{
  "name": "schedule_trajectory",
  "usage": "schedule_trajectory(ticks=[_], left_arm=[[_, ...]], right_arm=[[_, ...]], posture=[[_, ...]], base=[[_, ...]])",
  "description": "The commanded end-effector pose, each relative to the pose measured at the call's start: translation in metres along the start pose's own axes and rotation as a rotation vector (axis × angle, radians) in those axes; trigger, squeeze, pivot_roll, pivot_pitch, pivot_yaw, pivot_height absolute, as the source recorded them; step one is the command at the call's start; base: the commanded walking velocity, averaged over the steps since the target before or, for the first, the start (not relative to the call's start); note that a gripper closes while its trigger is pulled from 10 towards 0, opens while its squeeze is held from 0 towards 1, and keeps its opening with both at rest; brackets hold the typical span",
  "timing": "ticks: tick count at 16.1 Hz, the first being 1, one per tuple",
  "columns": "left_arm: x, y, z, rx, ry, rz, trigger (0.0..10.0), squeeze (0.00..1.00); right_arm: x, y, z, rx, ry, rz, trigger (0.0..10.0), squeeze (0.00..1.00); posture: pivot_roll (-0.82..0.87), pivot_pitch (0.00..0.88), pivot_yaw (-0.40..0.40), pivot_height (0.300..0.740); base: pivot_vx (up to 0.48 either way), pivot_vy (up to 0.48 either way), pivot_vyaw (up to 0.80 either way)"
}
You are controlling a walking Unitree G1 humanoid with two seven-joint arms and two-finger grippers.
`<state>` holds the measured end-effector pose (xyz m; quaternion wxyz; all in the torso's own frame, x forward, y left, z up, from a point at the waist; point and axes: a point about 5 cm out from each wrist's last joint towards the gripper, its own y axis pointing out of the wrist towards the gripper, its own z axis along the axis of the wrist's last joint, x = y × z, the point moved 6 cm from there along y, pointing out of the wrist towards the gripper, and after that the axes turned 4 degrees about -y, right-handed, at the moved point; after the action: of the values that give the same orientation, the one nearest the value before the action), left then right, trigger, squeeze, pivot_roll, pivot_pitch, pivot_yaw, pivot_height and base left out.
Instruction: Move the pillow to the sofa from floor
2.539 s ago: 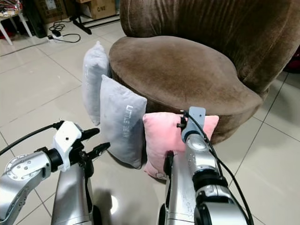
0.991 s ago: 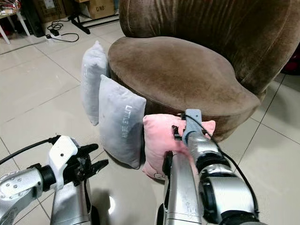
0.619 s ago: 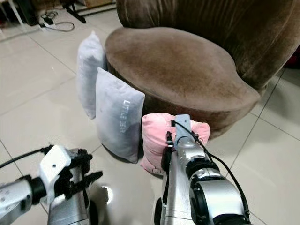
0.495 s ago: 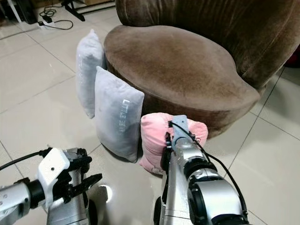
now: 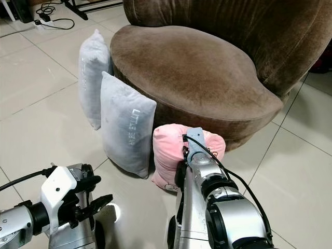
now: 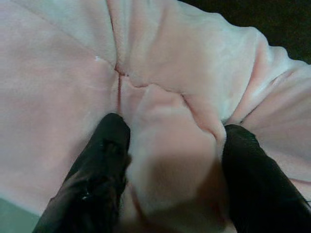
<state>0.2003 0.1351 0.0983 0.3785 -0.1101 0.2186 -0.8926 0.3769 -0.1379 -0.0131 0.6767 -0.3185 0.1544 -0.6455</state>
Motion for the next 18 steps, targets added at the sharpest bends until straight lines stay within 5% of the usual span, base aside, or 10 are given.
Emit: schedule_trajectory(ticks=[1, 18], left_arm=[[0.004, -0.001, 0.002, 0.006, 0.003, -0.008, 10.0, 0.0], [-0.004, 0.009, -0.001, 0.006, -0.013, -0.023, 10.0, 0.0]], right_arm=[[-0.007, -0.001, -0.027, -0.086, -0.004, 0.023, 0.0, 0.0], [-0.02, -0.002, -0.026, -0.069, 0.031, 0.112, 0.0, 0.0]], posture=[[-0.02, 0.119, -0.074, 0.385], [-0.01, 0.024, -0.082, 0.385]], base=[[0.0, 0.0, 0.0], [0.0, 0.0, 0.0]])
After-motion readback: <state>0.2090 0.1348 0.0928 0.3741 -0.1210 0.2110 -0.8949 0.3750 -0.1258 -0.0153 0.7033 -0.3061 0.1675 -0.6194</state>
